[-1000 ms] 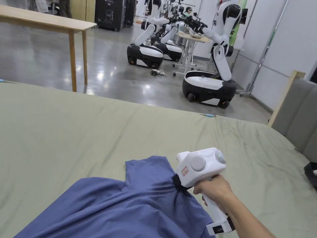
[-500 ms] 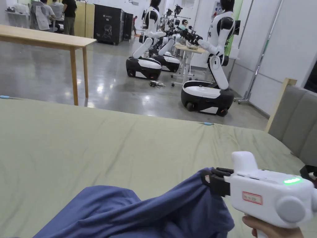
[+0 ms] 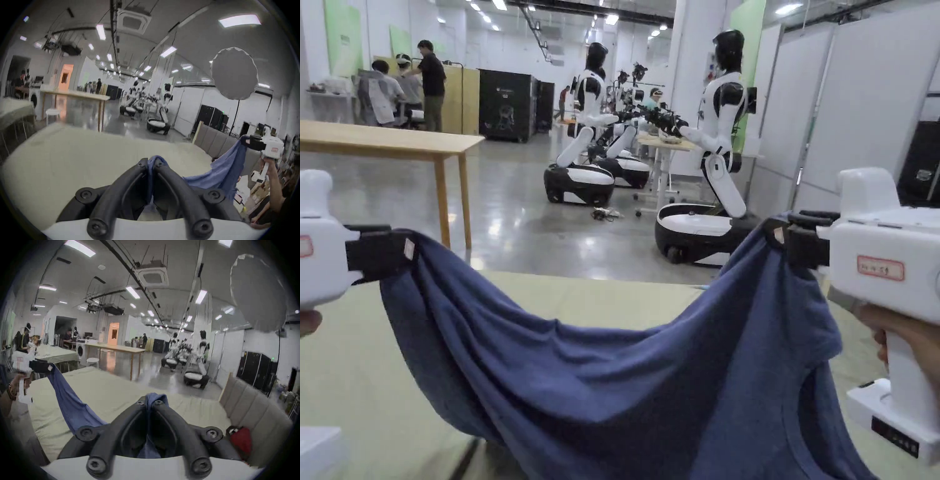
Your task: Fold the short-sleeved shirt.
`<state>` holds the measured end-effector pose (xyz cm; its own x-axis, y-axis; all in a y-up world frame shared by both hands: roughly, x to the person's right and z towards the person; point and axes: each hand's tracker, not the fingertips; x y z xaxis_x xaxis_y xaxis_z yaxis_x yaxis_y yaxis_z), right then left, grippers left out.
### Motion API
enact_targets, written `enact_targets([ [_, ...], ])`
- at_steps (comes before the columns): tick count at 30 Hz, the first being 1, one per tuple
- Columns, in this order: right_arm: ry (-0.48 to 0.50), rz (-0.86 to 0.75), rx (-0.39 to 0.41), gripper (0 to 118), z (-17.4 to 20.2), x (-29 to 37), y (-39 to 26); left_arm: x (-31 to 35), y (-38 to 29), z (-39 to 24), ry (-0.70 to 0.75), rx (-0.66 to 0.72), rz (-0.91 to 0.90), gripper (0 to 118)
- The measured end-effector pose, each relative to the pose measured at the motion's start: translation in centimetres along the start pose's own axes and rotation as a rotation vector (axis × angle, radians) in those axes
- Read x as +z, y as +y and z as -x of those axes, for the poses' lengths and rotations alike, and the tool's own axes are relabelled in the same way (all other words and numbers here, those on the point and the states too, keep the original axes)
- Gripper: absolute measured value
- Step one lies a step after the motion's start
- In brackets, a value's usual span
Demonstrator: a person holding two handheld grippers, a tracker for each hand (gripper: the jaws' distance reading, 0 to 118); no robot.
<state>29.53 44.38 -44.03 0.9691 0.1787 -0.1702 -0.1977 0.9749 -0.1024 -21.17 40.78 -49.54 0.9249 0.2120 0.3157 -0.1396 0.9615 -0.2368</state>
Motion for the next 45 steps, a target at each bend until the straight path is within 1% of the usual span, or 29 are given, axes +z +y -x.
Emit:
enact_targets([
  [2,-0.030,-0.041,-0.013,4,-0.8,-0.2,2.9,-0.9,3.5,-1.3,0.011,-0.048,-0.042,2],
  [4,-0.055,-0.079,-0.013,4,-1.7,-0.7,5.8,-2.0,6.5,-2.1,-0.028,-0.046,-0.061,2],
  [5,-0.077,-0.102,-0.019,4,-2.2,-1.0,7.3,-2.5,8.0,-2.6,-0.064,-0.078,-0.077,2],
  [6,-0.084,-0.115,-0.026,4,-2.6,-1.3,8.8,-2.9,9.6,-3.2,-0.068,-0.098,-0.107,2],
  [7,-0.103,-0.142,-0.032,4,-2.9,-1.6,10.1,-3.4,10.9,-3.6,-0.053,-0.123,-0.113,2],
  [9,-0.166,-0.173,-0.017,4,-3.6,-2.4,12.8,-4.4,14.0,-4.4,-0.022,-0.159,-0.131,2],
  [11,-0.187,-0.180,-0.010,4,-4.1,-3.1,15.1,-5.0,16.5,-5.4,-0.003,-0.192,-0.146,2],
  [13,-0.205,-0.196,-0.029,4,-4.8,-4.1,16.8,-5.7,18.5,-5.7,0.003,-0.209,-0.169,2],
  [14,-0.224,-0.209,-0.053,4,-5.1,-4.7,17.7,-6.2,19.4,-5.7,0.006,-0.214,-0.177,2],
  [20,-0.246,-0.229,-0.137,4,-7.4,-9.1,20.6,-10.0,22.6,-4.1,0.072,-0.165,-0.174,2],
  [23,-0.264,-0.208,-0.174,4,-8.5,-11.7,20.7,-11.8,23.1,-3.1,0.109,-0.165,-0.170,2],
  [25,-0.278,-0.183,-0.171,4,-9.0,-13.3,20.4,-12.6,23.1,-2.8,0.142,-0.169,-0.177,2],
  [27,-0.280,-0.182,-0.173,4,-9.3,-14.5,19.8,-13.2,23.1,-2.5,0.143,-0.162,-0.177,2],
  [29,-0.276,-0.176,-0.193,4,-9.3,-15.5,19.1,-13.7,22.8,-2.5,0.139,-0.162,-0.183,2],
  [31,-0.266,-0.169,-0.212,4,-9.3,-16.1,18.4,-14.2,22.5,-2.7,0.151,-0.171,-0.182,2],
  [34,-0.259,-0.163,-0.214,4,-9.3,-16.6,17.5,-14.5,21.4,-2.5,0.141,-0.157,-0.183,2],
  [36,-0.265,-0.167,-0.209,4,-9.4,-16.8,17.2,-15.9,21.5,-1.4,0.157,-0.165,-0.180,2],
  [39,-0.245,-0.175,-0.234,4,-9.9,-17.0,16.6,-16.5,20.8,-0.6,0.163,-0.152,-0.175,2],
  [42,-0.234,-0.163,-0.223,4,-9.8,-17.5,15.2,-17.2,19.3,0.1,0.160,-0.128,-0.162,2],
  [45,-0.224,-0.155,-0.245,4,-9.7,-17.9,13.0,-18.2,17.3,1.2,0.154,-0.125,-0.144,2],
])
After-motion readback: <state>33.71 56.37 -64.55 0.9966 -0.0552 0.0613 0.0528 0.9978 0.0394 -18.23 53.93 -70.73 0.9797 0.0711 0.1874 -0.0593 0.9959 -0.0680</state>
